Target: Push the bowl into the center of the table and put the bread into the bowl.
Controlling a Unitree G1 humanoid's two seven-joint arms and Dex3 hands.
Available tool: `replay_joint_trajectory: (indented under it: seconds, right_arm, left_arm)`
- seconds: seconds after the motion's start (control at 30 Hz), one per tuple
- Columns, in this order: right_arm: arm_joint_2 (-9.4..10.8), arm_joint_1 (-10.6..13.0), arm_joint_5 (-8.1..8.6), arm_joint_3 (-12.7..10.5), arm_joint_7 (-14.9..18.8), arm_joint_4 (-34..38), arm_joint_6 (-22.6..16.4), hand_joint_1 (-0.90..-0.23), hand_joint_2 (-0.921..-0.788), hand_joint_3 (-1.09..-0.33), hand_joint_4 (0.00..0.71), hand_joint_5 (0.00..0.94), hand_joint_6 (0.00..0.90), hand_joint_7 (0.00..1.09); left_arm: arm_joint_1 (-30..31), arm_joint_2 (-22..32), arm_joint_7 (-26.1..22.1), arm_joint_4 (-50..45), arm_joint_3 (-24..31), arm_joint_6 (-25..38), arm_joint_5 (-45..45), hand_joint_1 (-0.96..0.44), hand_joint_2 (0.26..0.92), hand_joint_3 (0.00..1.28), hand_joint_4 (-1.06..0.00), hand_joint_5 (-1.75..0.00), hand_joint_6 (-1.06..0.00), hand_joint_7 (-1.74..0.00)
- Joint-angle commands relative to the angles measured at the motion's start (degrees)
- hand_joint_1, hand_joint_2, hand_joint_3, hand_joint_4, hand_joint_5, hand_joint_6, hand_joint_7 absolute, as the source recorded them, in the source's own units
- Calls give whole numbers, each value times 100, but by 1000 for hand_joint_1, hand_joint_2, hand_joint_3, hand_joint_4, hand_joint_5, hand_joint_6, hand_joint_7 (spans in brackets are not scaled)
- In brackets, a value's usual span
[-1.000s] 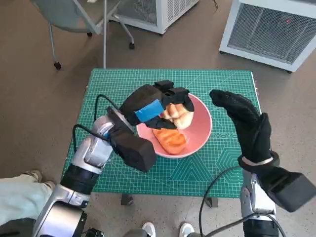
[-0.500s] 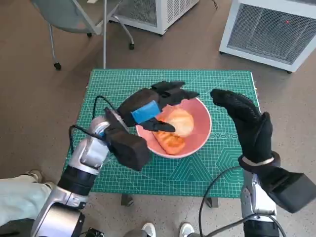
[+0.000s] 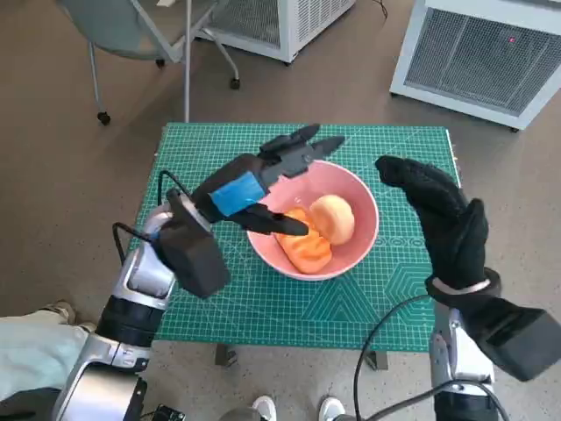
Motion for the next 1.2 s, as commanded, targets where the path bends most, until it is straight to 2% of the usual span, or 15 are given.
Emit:
replay_joint_trajectory:
  seconds: [0.03,0.3,0.47,0.7,0.93,1.2]
  right_arm:
    - [-77,40,-9,-69,-57,-86,156,-706,-921,-789,121,4,-1,388]
    - [-149,-111,40,-204,-124,-234,333,-704,-921,-757,130,7,-1,410]
    - [-183,-303,-78,-258,-227,-282,341,-690,-921,-735,135,8,-1,448]
    - [-232,-559,-214,-285,-309,-242,208,-680,-921,-723,119,1,-1,458]
    - [-285,-717,-262,-278,-329,-253,153,-662,-921,-725,114,1,-1,458]
    - [-385,-826,-326,-257,-346,-434,247,-656,-921,-727,116,2,-1,459]
  left_arm:
    - [79,-120,-76,97,218,-231,-381,-587,921,163,1,1,-136,-11]
    - [157,-484,-338,88,603,-305,-1326,-660,921,295,-6,-3,-151,-21]
    - [210,-901,-403,139,860,-306,-1928,-685,921,350,-42,-19,-163,-30]
    - [282,-1309,-374,83,1095,-261,-2332,-688,921,386,-64,-23,-183,-47]
    - [327,-1412,-491,-141,1159,-24,-2539,-661,921,361,-96,-31,-190,-58]
    - [340,-1407,-453,-246,1224,-206,-2390,-647,921,375,-105,-28,-188,-64]
